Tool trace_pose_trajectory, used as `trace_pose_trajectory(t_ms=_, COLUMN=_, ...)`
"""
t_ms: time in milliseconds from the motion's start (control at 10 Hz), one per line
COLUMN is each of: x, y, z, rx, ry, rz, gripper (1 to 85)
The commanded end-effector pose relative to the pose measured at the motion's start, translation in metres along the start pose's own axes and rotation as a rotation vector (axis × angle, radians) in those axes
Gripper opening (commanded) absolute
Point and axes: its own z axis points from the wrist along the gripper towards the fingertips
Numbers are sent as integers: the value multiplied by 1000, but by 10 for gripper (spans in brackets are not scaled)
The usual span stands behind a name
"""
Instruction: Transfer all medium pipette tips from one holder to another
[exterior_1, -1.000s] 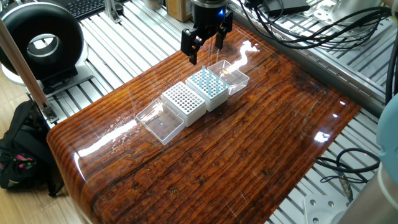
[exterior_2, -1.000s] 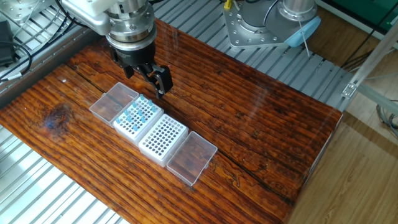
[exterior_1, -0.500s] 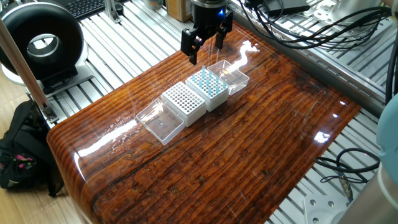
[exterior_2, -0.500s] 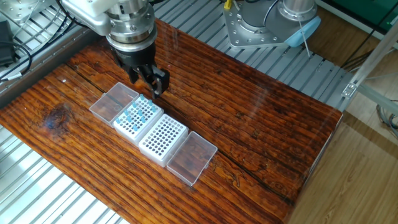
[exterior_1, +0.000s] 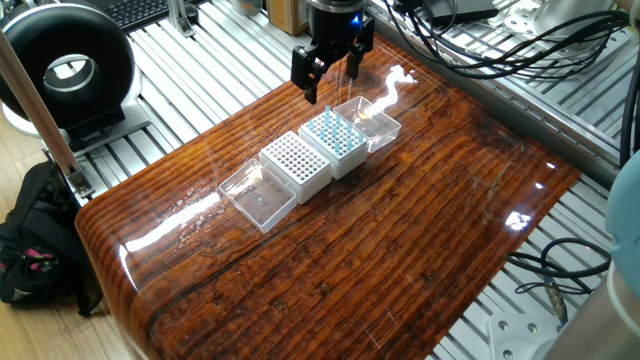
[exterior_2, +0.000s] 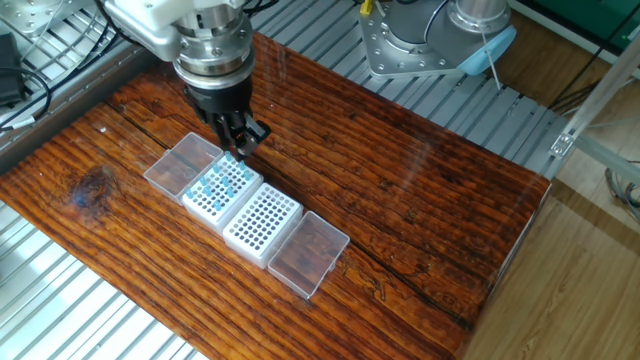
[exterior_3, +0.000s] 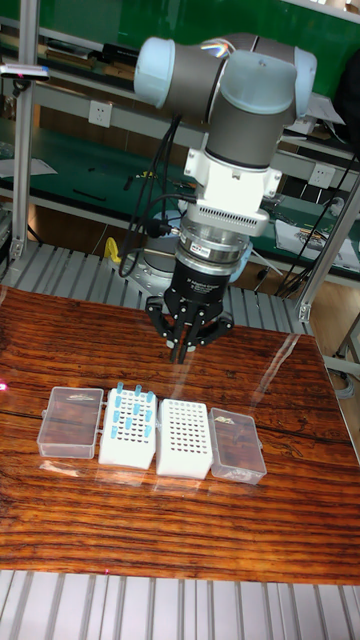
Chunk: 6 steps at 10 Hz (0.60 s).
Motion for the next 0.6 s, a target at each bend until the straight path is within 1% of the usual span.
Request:
trace_pose_trajectory(t_ms=0, x=0, y=4, z=1, rx=-15, ry=-2, rz=6, gripper=10)
trace_pose_trajectory(t_ms=200, x=2, y=3, z=3, rx=-19, ry=4, rz=6, gripper=10)
trace_pose_trajectory(t_ms=500, x=1, y=8, z=4, rx=-28, ry=-3, rz=8, gripper=10)
